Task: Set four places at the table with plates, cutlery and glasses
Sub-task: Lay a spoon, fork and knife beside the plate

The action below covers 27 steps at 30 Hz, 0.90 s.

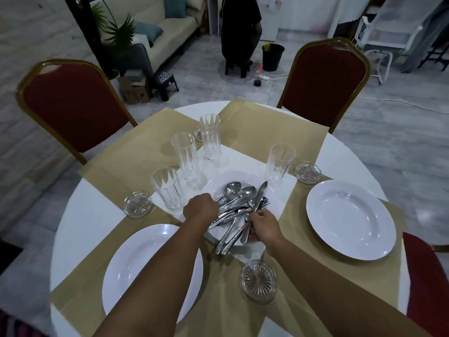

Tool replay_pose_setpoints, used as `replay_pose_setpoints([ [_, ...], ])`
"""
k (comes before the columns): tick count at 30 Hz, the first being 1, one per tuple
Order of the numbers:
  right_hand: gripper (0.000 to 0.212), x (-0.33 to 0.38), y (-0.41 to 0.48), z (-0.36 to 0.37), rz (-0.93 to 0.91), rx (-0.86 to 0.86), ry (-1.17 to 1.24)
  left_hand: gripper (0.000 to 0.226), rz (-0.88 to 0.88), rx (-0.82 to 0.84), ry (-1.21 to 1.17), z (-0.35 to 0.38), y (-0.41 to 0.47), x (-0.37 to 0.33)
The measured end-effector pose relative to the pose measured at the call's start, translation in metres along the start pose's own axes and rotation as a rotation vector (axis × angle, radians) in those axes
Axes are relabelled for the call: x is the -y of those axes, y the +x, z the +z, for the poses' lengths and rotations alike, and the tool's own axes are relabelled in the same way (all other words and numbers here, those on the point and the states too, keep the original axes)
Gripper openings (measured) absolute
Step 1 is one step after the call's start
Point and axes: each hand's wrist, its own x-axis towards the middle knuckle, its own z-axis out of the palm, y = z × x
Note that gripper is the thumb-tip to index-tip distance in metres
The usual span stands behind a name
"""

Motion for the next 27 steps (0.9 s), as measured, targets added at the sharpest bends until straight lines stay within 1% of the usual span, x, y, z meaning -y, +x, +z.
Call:
replay_pose_setpoints([
  [4,0.012,0.0,0.0,0.001,0.023,0.017,0.004,0.029,0.023,0.033,0.065,0.0,0.003,-0.003],
  [9,0.015,-0.003,0.001,-0.001,0.016,0.013,0.009,0.028,0.011,0.064,-0.002,-0.004,0.007,0.001],
  [15,0.021,-0.005,-0.001,-0.005,-0.009,0.013,-0.041,0.02,-0.067,-0.007,-0.233,-0.004,-0.001,0.007],
  [20,0.024,-0.009,-0.004,-0.008,-0.011,0.034,-0.062,0.025,-0.115,-0.075,-0.437,0.003,-0.021,0.012],
  [24,0.027,-0.01,-0.007,-0.013,-0.04,0.07,-0.103,0.022,-0.159,-0.118,-0.657,0.011,-0.04,0.011],
  [27,0.026,-0.011,-0.011,-0.018,-0.03,0.077,-0.075,0.02,-0.2,-0.104,-0.774,0.017,-0.058,0.009],
])
